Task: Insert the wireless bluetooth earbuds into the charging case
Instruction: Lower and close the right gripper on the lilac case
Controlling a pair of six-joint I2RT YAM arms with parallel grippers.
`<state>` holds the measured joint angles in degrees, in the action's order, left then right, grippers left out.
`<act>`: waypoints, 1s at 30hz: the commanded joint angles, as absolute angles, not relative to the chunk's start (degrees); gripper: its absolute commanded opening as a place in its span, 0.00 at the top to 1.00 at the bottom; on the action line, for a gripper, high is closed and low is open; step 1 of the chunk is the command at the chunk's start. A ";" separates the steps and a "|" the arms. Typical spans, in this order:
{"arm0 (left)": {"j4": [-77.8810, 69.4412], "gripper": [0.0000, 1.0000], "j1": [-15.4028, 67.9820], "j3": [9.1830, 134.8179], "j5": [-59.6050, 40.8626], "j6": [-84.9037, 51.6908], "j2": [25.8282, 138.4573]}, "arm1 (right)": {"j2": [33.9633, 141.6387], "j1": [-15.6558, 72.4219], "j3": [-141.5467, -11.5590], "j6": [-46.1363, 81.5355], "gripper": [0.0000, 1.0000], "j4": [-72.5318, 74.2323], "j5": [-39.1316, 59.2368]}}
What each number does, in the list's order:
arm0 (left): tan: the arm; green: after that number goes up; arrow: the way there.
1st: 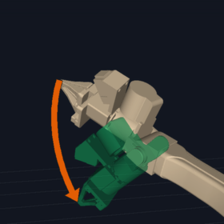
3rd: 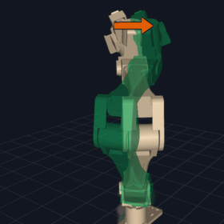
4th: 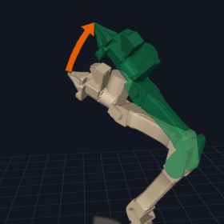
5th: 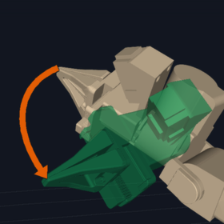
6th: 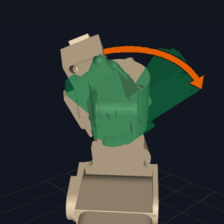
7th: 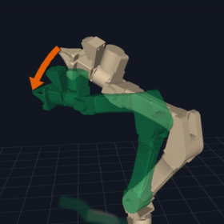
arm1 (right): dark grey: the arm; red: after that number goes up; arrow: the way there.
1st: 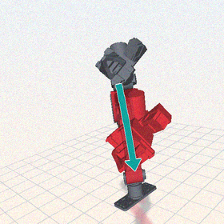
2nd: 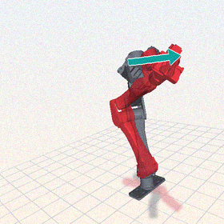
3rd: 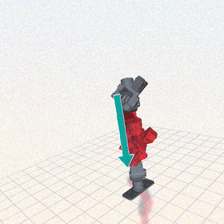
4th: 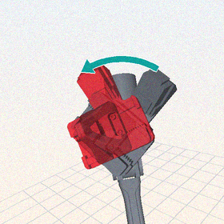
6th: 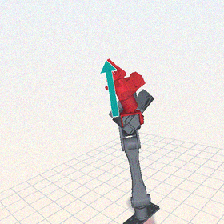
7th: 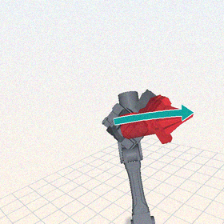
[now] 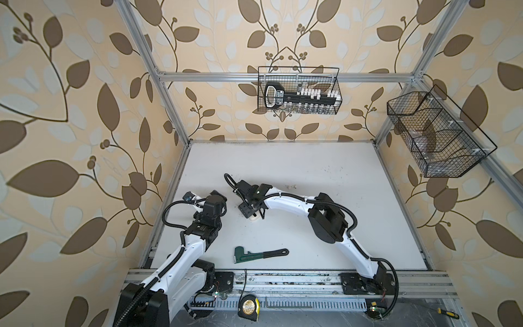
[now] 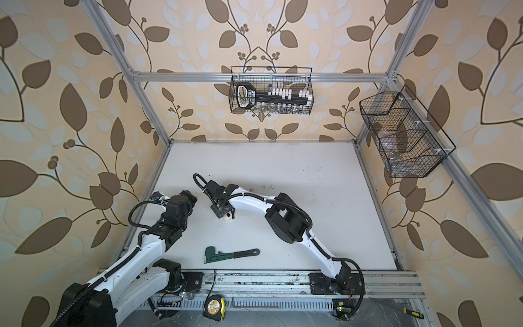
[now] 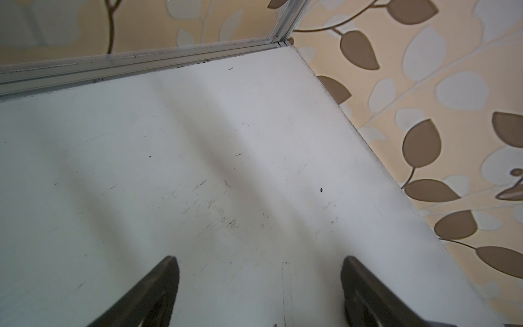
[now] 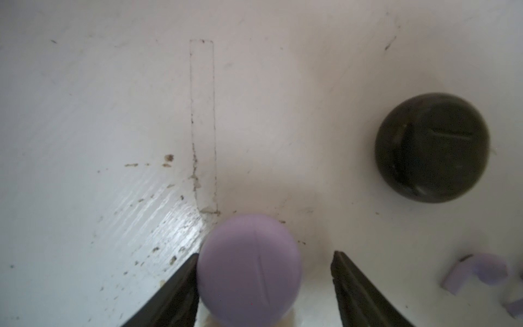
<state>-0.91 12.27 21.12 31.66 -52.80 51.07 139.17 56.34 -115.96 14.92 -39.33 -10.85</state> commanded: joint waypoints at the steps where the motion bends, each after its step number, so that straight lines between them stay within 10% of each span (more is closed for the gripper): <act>1: -1.28 0.09 11.68 23.23 32.60 -53.18 50.02 | 142.18 56.32 -117.66 13.17 0.30 -42.21 -10.67; 13: -1.07 0.09 11.66 23.41 32.21 -53.00 50.27 | 144.08 56.24 -120.25 13.53 0.47 -45.00 -11.79; 30: -2.19 0.09 11.68 22.82 31.29 -52.73 49.61 | 142.38 56.05 -118.04 17.44 0.40 -46.93 -13.98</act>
<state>-1.08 12.27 21.12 30.76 -52.75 50.28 141.49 56.23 -120.03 16.80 -41.58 -12.84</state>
